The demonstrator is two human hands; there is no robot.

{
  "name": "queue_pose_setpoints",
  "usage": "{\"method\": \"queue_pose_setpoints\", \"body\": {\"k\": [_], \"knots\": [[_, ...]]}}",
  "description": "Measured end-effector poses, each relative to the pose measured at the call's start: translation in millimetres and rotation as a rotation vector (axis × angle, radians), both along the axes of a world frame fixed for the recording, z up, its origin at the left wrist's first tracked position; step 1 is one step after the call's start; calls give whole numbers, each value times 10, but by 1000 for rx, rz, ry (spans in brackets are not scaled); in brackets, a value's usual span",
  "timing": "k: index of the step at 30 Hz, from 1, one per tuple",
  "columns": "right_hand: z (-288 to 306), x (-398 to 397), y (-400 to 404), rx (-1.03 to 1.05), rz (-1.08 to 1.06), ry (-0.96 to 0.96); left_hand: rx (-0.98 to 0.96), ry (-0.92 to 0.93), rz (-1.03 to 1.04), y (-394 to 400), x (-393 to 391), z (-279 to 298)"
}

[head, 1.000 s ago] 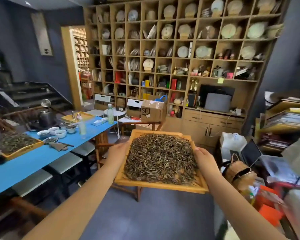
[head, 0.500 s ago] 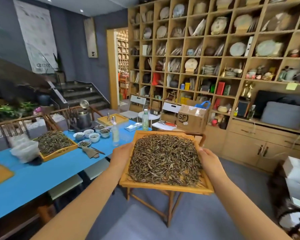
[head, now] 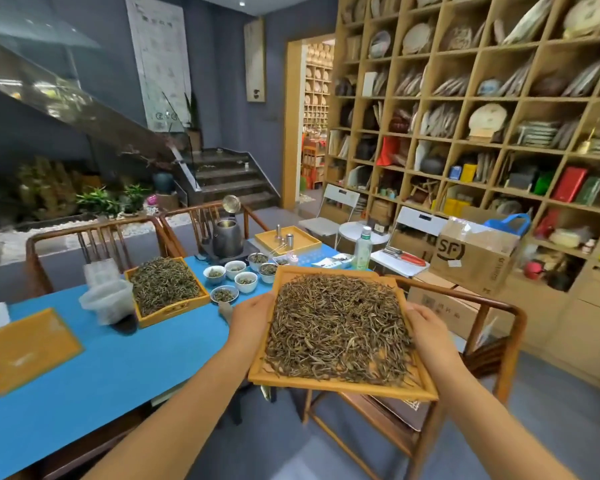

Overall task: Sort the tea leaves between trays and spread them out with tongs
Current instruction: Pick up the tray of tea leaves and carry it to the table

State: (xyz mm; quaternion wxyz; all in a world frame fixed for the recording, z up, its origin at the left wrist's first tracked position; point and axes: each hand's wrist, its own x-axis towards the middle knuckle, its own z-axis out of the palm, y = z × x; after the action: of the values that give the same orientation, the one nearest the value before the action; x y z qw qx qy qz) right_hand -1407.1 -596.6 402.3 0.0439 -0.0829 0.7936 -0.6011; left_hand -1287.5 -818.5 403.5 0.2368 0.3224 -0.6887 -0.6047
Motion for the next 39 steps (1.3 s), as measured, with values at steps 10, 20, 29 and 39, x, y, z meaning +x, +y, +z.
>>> {"method": "queue_pose_setpoints", "body": {"k": [10,20,29,39], "knots": [[-163,-1088,-1602,-12,241,44,76,84,324,-1281,-658,-283],[-445,-1532,-3231,-61,507,35,82,129,562,-2340,-606,-539],[-836,-1207,-4606,-80,631,-71,103,64,647,-3489,-146,-894],[-1208,-596,-5866,-68,760,-174,140,11,741,-4523,564,-1240]]}}
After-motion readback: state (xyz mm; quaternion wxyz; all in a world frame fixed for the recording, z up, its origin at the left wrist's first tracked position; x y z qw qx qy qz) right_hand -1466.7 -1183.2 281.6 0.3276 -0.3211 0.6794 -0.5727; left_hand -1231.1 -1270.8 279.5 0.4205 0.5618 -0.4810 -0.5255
